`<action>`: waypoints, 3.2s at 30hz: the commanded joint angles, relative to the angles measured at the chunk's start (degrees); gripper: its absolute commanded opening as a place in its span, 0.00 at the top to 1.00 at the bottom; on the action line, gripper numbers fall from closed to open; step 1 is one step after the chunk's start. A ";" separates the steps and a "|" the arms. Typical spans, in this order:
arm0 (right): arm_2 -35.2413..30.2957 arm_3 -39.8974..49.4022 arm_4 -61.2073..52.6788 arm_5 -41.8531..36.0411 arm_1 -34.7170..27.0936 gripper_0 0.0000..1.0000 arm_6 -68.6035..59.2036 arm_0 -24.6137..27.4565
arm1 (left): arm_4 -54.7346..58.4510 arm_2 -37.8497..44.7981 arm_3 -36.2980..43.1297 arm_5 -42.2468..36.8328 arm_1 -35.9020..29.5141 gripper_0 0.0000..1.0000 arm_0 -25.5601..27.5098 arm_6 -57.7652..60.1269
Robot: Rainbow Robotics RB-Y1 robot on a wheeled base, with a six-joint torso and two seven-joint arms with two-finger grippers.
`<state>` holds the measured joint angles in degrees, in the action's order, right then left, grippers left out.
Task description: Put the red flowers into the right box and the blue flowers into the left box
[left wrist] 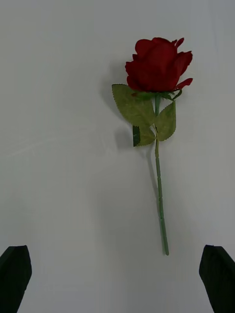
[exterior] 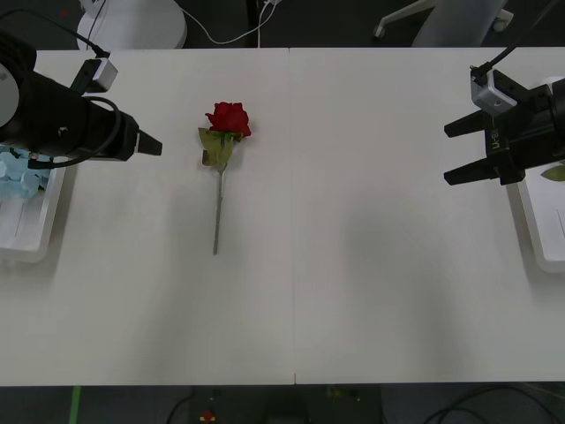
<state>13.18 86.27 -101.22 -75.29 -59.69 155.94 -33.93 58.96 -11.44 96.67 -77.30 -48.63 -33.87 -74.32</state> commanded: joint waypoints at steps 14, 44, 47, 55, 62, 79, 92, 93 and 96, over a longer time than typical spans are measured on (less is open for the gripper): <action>0.10 1.53 0.76 -0.20 -2.01 0.19 -0.94 0.71 | -27.50 -7.45 -21.18 -9.01 22.96 0.00 -17.11 22.21; 0.10 1.88 0.85 -0.20 -2.19 0.19 -0.94 0.62 | -32.24 -17.74 -37.87 1.28 31.67 0.00 -19.57 17.28; 0.10 1.88 0.85 -0.20 -2.19 0.19 -0.94 0.62 | -31.98 -17.74 -38.23 1.28 31.75 0.00 -19.57 16.84; 0.10 1.88 0.67 0.15 -2.19 0.19 -0.94 0.62 | -30.40 -17.74 -40.60 3.39 31.75 0.04 -19.57 15.44; 0.10 1.88 0.50 0.32 -2.19 0.19 -0.94 0.62 | -30.04 -17.74 -41.65 4.71 31.84 0.68 -19.48 14.03; 0.10 1.88 0.32 0.32 -2.19 0.19 -0.94 0.62 | -28.81 -17.74 -36.56 5.14 29.03 1.00 -19.48 10.87; 0.10 1.88 0.32 0.24 -2.28 0.19 -0.94 0.62 | -17.56 -4.20 -16.08 4.79 25.86 1.00 -12.54 -5.74; 0.10 1.88 0.23 0.24 -2.28 0.19 -0.94 0.62 | -15.89 -1.92 -13.44 4.79 25.86 1.00 -10.61 -7.85; 0.10 1.88 0.06 0.24 -2.37 0.19 -0.94 0.62 | -10.36 1.86 -8.26 4.71 25.78 1.00 -6.65 -11.63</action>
<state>13.21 86.66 -100.74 -75.30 -59.69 155.94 -33.82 44.46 -14.06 82.64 -72.54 -21.45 -44.21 -82.24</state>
